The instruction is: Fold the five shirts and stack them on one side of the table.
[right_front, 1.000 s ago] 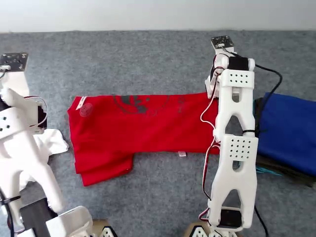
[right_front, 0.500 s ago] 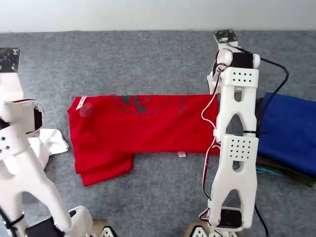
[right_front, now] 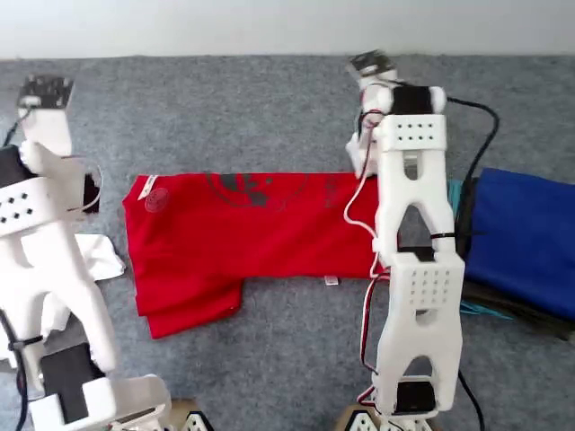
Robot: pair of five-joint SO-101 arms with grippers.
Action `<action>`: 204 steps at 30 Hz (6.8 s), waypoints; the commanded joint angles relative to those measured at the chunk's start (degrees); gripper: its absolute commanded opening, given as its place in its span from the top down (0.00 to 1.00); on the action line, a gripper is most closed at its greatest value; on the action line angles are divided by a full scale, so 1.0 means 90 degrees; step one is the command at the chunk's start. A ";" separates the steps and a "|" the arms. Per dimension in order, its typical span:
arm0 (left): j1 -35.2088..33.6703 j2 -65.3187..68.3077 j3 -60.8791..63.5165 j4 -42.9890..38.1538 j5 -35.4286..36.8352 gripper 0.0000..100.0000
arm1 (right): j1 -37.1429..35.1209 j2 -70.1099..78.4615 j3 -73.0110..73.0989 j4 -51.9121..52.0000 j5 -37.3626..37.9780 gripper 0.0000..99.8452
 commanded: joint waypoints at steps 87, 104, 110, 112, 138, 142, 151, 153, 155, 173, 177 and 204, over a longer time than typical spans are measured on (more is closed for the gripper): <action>-0.4650 -0.0928 -0.0347 0.0098 -0.1377 0.94 | -0.4664 0.2271 -0.3770 -0.1070 0.1026 0.99; -0.4650 -0.0928 -0.0347 0.0010 -0.1387 0.94 | -0.4508 0.2613 -0.3409 -0.1578 0.1446 0.96; -0.4650 -0.0928 -0.0347 0.0010 -0.1387 0.94 | -0.4342 0.2408 -0.3770 -0.0737 0.0850 0.73; -0.4650 -0.0928 -0.0347 0.0010 -0.1377 0.94 | -0.4264 0.2271 -0.3829 -0.0366 0.0830 0.73; -0.4640 -0.0918 -0.0337 0.0010 -0.1368 0.94 | -0.3258 0.2281 -0.2286 0.0269 0.0830 0.99; -0.4640 -0.0918 -0.0337 0.0010 -0.1368 0.94 | -0.3560 0.1939 -0.2383 0.0278 0.0830 0.99; -0.4943 -0.0928 -0.0347 -0.0264 -0.1387 0.94 | -0.4361 0.0523 -0.1768 0.0288 0.0801 0.99; -0.5011 -0.0918 -0.0347 -0.0361 -0.1397 0.94 | -0.4586 0.0093 -0.0987 0.0288 0.0801 0.99; -0.5011 -0.0918 -0.0337 -0.0381 -0.1426 0.94 | -0.4879 -0.0298 -0.0068 0.0278 0.0801 0.98; -0.5001 -0.0918 -0.0337 -0.0332 -0.1514 0.94 | -0.6706 0.0454 0.1797 -0.0777 0.0479 0.71; -0.5001 -0.0918 -0.0337 -0.0332 -0.1514 0.94 | -0.6589 0.0689 0.1797 -0.1118 0.0469 0.72; -0.4952 -0.0938 0.0083 -0.0381 -0.1524 0.94 | -0.4908 0.0142 0.0322 -0.1226 0.0791 0.99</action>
